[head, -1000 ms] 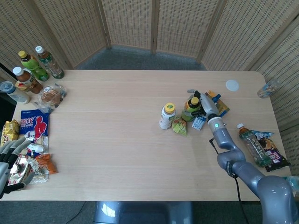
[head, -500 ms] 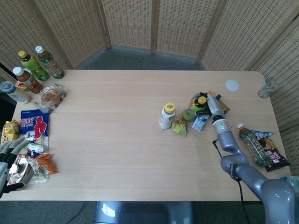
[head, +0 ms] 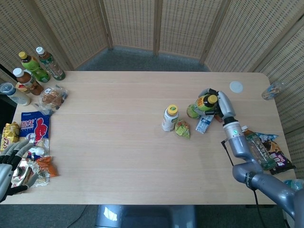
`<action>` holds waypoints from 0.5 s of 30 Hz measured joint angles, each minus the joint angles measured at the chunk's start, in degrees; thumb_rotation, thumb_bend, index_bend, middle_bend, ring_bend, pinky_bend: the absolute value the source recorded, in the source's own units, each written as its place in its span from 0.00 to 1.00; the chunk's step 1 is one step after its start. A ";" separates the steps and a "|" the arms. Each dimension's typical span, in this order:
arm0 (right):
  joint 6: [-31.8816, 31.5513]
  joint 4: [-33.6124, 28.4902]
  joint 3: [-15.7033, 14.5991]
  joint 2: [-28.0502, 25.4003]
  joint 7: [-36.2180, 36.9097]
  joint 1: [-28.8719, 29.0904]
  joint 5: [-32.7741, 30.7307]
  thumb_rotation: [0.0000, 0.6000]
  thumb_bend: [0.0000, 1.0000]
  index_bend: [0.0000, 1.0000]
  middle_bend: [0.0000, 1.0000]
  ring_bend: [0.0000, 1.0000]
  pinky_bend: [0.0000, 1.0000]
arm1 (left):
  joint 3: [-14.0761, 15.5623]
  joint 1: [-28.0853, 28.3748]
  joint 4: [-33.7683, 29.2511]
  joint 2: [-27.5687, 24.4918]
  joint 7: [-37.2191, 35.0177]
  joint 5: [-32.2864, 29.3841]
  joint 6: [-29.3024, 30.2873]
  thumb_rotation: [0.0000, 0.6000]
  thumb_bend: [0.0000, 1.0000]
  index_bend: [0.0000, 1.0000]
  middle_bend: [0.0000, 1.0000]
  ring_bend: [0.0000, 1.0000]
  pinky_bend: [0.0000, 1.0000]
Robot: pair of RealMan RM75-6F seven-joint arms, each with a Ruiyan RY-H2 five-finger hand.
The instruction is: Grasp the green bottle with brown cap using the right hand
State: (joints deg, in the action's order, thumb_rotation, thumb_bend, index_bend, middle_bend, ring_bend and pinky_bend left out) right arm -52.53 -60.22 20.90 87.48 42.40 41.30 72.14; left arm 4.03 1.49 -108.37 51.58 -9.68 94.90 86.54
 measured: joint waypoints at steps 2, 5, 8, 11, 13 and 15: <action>-1.40 -4.26 0.69 -2.19 -1.55 -0.82 -0.46 1.00 0.04 0.64 0.88 0.73 0.82 | 0.05 0.00 0.16 0.13 -0.20 0.21 0.04 1.00 0.35 0.11 0.06 0.00 0.00; -3.21 -9.64 1.67 -5.25 -4.20 -1.83 -1.12 1.00 0.04 0.64 0.88 0.73 0.82 | 0.08 0.01 0.49 0.23 -0.53 0.35 0.13 1.00 0.35 0.11 0.06 0.00 0.00; -4.76 -13.93 2.84 -7.83 -6.79 -2.43 -1.75 1.00 0.04 0.63 0.88 0.73 0.82 | 0.16 -0.02 0.82 0.35 -0.81 0.55 0.25 1.00 0.35 0.11 0.06 0.00 0.00; -6.14 -17.65 4.12 -9.90 -8.54 -2.74 -2.24 1.00 0.04 0.63 0.88 0.73 0.82 | 0.31 -0.12 1.18 0.51 -1.11 0.68 0.31 1.00 0.35 0.11 0.06 0.00 0.00; -6.95 -20.07 4.97 -11.17 -9.43 -2.88 -2.52 1.00 0.04 0.64 0.88 0.73 0.82 | 0.38 -0.21 1.40 0.64 -1.29 0.79 0.49 1.00 0.35 0.11 0.06 0.00 0.00; -7.54 -21.92 5.62 -12.24 -10.24 -2.96 -2.73 1.00 0.04 0.63 0.88 0.73 0.82 | 0.45 -0.31 1.55 0.73 -1.47 0.88 0.64 1.00 0.35 0.11 0.06 0.00 0.00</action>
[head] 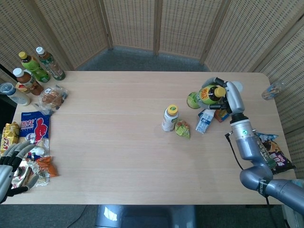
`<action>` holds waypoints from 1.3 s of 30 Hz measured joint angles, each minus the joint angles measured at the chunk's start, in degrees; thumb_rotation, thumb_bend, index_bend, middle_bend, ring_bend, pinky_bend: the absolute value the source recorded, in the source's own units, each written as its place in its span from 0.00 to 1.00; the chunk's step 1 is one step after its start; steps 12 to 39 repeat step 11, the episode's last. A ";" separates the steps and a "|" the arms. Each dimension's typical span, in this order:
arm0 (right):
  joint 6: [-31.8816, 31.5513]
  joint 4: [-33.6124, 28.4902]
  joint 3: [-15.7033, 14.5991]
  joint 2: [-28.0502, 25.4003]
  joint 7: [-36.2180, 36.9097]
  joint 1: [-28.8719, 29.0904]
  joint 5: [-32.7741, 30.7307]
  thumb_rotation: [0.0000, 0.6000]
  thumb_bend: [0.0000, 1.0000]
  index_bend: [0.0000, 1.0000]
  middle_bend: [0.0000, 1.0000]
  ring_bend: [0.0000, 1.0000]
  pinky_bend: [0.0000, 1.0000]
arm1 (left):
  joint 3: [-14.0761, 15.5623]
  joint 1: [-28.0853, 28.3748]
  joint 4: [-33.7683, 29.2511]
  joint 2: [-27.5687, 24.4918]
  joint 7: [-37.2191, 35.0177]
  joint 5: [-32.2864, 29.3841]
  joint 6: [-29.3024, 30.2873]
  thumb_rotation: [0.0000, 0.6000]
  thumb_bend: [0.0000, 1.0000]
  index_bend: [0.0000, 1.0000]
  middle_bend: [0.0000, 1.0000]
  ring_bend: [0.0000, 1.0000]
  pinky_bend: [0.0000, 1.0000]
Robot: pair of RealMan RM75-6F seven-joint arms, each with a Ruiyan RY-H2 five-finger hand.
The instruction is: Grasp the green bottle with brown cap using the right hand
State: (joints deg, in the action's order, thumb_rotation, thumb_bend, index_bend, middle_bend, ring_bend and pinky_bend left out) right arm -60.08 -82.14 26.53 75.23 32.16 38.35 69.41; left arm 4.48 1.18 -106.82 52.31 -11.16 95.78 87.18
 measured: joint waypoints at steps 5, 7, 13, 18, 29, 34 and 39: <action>-1.60 -3.47 1.13 -1.85 -1.96 -0.09 -0.31 1.00 0.04 0.63 0.88 0.73 0.82 | 0.14 -0.20 0.37 0.09 -0.37 0.07 0.26 1.00 0.35 0.11 0.06 0.00 0.00; -2.09 -4.24 1.30 -2.25 -2.55 -0.11 -0.36 1.00 0.04 0.63 0.88 0.73 0.82 | 0.18 -0.25 0.58 0.11 -0.60 0.03 0.32 1.00 0.35 0.11 0.06 0.00 0.00; -2.56 -5.01 1.42 -2.66 -3.17 -0.08 -0.47 1.00 0.04 0.63 0.88 0.73 0.82 | 0.19 -0.29 0.76 0.10 -0.82 0.04 0.44 1.00 0.35 0.11 0.06 0.00 0.00; -2.56 -5.01 1.42 -2.66 -3.17 -0.08 -0.47 1.00 0.04 0.63 0.88 0.73 0.82 | 0.19 -0.29 0.76 0.10 -0.82 0.04 0.44 1.00 0.35 0.11 0.06 0.00 0.00; -2.56 -5.01 1.42 -2.66 -3.17 -0.08 -0.47 1.00 0.04 0.63 0.88 0.73 0.82 | 0.19 -0.29 0.76 0.10 -0.82 0.04 0.44 1.00 0.35 0.11 0.06 0.00 0.00; -2.56 -5.01 1.42 -2.66 -3.17 -0.08 -0.47 1.00 0.04 0.63 0.88 0.73 0.82 | 0.19 -0.29 0.76 0.10 -0.82 0.04 0.44 1.00 0.35 0.11 0.06 0.00 0.00; -2.56 -5.01 1.42 -2.66 -3.17 -0.08 -0.47 1.00 0.04 0.63 0.88 0.73 0.82 | 0.19 -0.29 0.76 0.10 -0.82 0.04 0.44 1.00 0.35 0.11 0.06 0.00 0.00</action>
